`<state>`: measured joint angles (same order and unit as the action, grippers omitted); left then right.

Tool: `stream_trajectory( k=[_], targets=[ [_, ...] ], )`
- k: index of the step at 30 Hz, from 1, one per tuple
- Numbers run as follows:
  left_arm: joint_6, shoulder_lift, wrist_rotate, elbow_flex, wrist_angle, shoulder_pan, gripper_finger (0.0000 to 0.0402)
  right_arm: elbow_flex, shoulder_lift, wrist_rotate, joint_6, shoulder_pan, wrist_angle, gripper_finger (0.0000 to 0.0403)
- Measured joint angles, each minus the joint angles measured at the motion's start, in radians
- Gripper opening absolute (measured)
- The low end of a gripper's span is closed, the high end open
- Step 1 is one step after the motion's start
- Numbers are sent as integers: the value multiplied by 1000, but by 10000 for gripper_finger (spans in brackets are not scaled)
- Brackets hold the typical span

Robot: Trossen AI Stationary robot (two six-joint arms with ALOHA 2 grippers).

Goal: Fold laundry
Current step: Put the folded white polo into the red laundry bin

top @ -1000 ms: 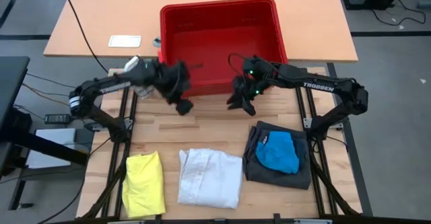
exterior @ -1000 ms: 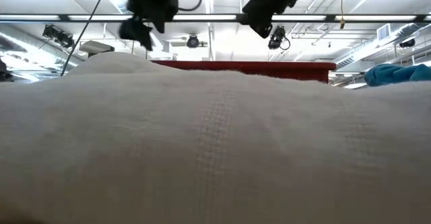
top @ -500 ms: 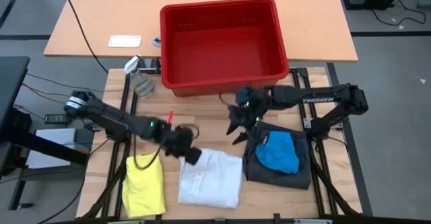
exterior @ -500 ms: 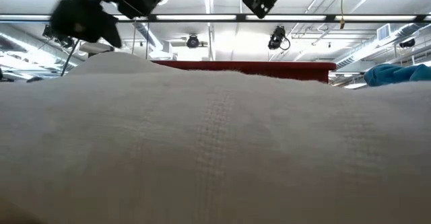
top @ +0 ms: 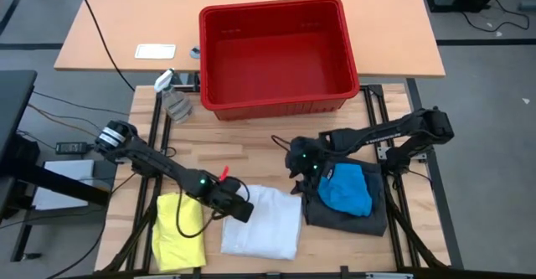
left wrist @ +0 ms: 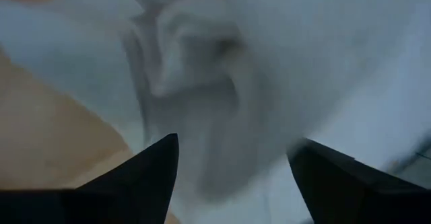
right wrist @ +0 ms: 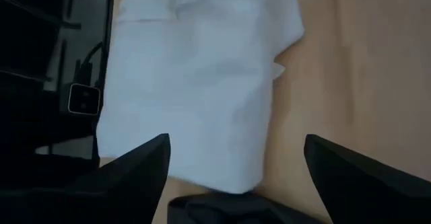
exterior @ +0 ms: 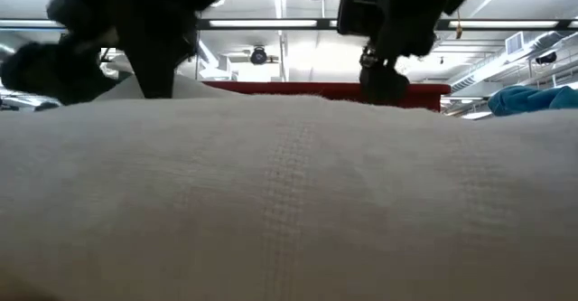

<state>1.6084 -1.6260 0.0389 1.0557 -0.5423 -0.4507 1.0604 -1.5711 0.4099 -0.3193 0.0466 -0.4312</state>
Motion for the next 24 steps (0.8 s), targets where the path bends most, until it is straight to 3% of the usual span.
stream_trajectory(
  k=[5, 9, 16, 20, 24],
  targets=[
    [-4, -85, 20, 0, -8, 8, 312, -136, -15, -12, -93, 42, 230, 344],
    [-45, -160, 13, 4, 37, 30, 342, -166, -96, -18, -115, 67, 360, 344],
    [-201, -244, 8, 5, 340, 57, 351, -127, -299, 31, -151, 94, 459, 343],
    [-215, -275, 7, 4, 429, 71, 313, -107, -362, 76, -144, 107, 475, 327],
    [-286, -322, 11, 2, 576, 82, 219, -107, -382, 114, -97, 107, 484, 260]
  ],
)
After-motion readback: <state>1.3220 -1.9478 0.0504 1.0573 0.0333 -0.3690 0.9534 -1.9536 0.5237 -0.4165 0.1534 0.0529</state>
